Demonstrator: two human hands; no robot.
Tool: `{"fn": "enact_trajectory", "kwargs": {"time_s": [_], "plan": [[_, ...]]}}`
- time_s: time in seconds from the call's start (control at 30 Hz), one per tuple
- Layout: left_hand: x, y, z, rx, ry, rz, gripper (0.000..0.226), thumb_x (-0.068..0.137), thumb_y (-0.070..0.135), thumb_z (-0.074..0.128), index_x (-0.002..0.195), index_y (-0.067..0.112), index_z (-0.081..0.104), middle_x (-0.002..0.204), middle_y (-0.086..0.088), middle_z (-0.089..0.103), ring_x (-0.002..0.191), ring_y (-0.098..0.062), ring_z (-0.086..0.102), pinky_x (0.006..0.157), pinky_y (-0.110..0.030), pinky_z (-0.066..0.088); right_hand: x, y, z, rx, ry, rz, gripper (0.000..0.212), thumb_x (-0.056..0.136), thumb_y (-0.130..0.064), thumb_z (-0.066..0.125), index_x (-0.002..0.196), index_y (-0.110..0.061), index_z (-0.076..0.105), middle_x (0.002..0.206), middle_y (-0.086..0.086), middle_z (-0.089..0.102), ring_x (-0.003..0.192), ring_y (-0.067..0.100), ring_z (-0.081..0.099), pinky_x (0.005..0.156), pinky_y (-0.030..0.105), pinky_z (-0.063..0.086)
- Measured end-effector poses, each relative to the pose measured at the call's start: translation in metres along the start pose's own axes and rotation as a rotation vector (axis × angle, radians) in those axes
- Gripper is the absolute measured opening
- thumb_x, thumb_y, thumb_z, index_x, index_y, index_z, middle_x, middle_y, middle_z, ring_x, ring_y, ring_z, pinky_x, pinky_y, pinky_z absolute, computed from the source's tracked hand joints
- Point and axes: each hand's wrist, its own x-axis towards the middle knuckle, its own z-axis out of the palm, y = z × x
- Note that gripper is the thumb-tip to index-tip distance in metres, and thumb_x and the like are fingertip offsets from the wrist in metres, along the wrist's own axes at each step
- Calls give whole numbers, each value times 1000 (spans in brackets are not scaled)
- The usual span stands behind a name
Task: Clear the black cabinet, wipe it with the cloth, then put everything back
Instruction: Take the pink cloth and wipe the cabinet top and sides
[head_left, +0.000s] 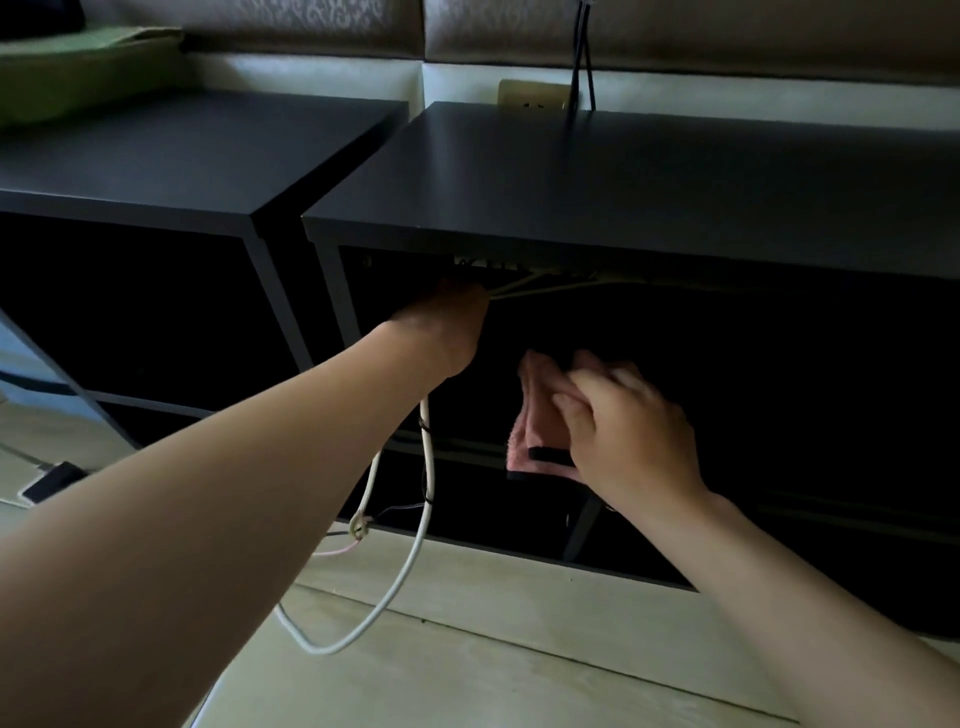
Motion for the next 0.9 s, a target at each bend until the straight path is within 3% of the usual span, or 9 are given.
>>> {"fn": "enact_trajectory", "kwargs": {"time_s": [0.07, 0.2, 0.27, 0.33, 0.5, 0.63, 0.73, 0.8, 0.9], "plan": [[0, 2, 4, -48, -13, -9, 41, 96, 5, 56, 137, 6, 51, 136, -17, 53, 126, -37, 54, 98, -39, 48, 2, 0, 1, 38, 18, 8, 37, 96, -50, 42, 119, -30, 63, 119, -1, 62, 115, 27, 57, 86, 48, 52], [0, 10, 6, -315, 91, 77, 30, 96, 20, 56, 125, 13, 62, 126, -13, 62, 114, -34, 61, 81, -30, 46, 9, 1, 3, 126, 51, 68, 56, 88, -62, 27, 122, -33, 61, 122, -4, 63, 116, 26, 57, 88, 49, 52], [-4, 19, 4, -534, 102, 139, 19, 99, 26, 50, 98, 18, 68, 104, -7, 68, 101, -30, 64, 73, -23, 42, 15, 3, 4, 163, 57, 108, 57, 89, -64, 27, 123, -32, 61, 123, -4, 64, 117, 26, 57, 90, 49, 52], [-8, 26, 5, -704, 34, 195, 32, 97, 37, 47, 72, 21, 57, 81, 1, 63, 86, -24, 62, 63, -25, 39, 21, 4, 3, 172, 66, 156, 57, 91, -64, 30, 126, -30, 59, 120, -1, 66, 115, 29, 60, 90, 48, 52], [-4, 35, 17, -770, -24, 171, 16, 93, 38, 60, 101, 24, 60, 90, 9, 62, 86, -12, 59, 67, -25, 43, 15, 2, 1, 246, 42, 193, 51, 93, -60, 38, 134, -36, 55, 135, -2, 59, 124, 26, 57, 100, 48, 50], [-13, 40, 23, -1089, -80, 71, 2, 87, 21, 65, 88, 21, 66, 90, -3, 70, 90, -23, 68, 82, -43, 58, 12, 2, -7, 370, -36, 235, 53, 89, -59, 45, 137, -38, 51, 137, -6, 58, 124, 22, 58, 103, 47, 49], [-17, 46, 19, -1195, -86, 0, 7, 89, 17, 63, 95, 19, 67, 92, -3, 69, 88, -19, 66, 79, -37, 58, 13, 2, -24, 434, -150, 279, 65, 87, -44, 55, 148, -43, 35, 148, -7, 51, 136, 19, 49, 113, 42, 41], [-17, 49, 15, -1226, -101, -48, 10, 92, 12, 61, 95, 19, 67, 93, -2, 67, 88, -18, 65, 74, -31, 55, 18, 3, -37, 435, -211, 269, 73, 81, -45, 47, 152, -45, 29, 152, -7, 46, 139, 20, 44, 116, 41, 36], [-17, 53, 5, -1280, -189, -89, 18, 76, 11, 66, 91, 21, 68, 96, -11, 69, 95, -31, 67, 85, -41, 57, 40, 20, -37, 363, -256, 232, 80, 73, -43, 34, 153, -43, 31, 157, -6, 41, 144, 23, 38, 117, 44, 33]]}}
